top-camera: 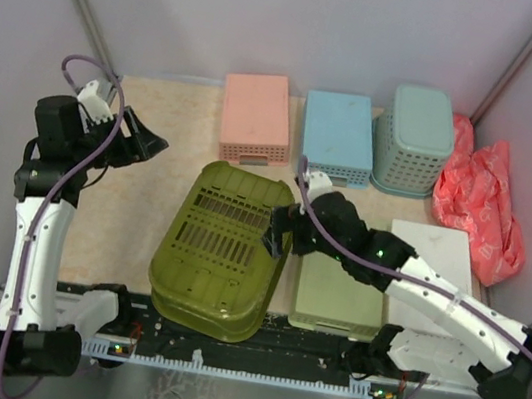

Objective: Turn the large container upside down

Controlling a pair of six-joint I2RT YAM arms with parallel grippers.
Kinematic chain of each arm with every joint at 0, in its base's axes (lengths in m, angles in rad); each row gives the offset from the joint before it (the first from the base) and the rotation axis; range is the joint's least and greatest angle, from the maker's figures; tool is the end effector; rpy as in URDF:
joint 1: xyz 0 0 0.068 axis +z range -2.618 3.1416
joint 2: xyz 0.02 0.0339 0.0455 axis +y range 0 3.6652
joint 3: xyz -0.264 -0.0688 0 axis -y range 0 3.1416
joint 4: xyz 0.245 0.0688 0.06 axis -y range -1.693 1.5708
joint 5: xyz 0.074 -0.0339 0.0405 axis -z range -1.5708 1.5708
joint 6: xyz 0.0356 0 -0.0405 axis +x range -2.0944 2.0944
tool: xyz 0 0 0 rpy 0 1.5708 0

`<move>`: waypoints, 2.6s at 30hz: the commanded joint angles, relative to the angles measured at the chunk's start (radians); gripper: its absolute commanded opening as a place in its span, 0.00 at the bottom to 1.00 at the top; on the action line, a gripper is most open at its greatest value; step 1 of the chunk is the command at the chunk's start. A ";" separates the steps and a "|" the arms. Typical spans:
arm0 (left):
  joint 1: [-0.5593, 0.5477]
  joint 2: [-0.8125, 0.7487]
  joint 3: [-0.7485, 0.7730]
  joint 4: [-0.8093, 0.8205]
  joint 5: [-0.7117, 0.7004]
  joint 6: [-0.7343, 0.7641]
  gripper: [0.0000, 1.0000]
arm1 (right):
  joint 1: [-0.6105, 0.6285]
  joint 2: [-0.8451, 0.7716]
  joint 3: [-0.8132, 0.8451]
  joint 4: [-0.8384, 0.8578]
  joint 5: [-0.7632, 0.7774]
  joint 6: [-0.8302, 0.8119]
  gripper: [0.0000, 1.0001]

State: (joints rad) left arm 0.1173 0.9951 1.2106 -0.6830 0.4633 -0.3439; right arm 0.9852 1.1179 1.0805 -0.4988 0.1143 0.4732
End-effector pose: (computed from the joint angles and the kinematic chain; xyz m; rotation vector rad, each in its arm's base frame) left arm 0.1978 0.0073 0.3982 -0.1761 2.0316 -0.6134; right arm 0.1391 0.2024 0.3458 -0.4864 2.1405 0.7381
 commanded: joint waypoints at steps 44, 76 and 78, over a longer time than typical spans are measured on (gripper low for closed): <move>-0.095 0.090 0.273 0.004 0.017 -0.021 0.81 | -0.073 0.310 0.205 0.188 0.067 0.005 0.99; -0.467 0.065 0.068 0.222 -0.278 0.082 1.00 | -0.528 -0.082 0.225 -0.285 0.555 0.000 0.99; -0.467 0.070 0.063 0.217 -0.277 0.078 1.00 | -0.528 -0.081 0.225 -0.285 0.553 0.001 0.99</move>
State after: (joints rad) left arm -0.3454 1.0595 1.2903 -0.4900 0.2054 -0.2607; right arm 0.4496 1.0435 1.2621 -0.7876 0.6357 0.4816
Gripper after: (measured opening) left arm 0.998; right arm 0.985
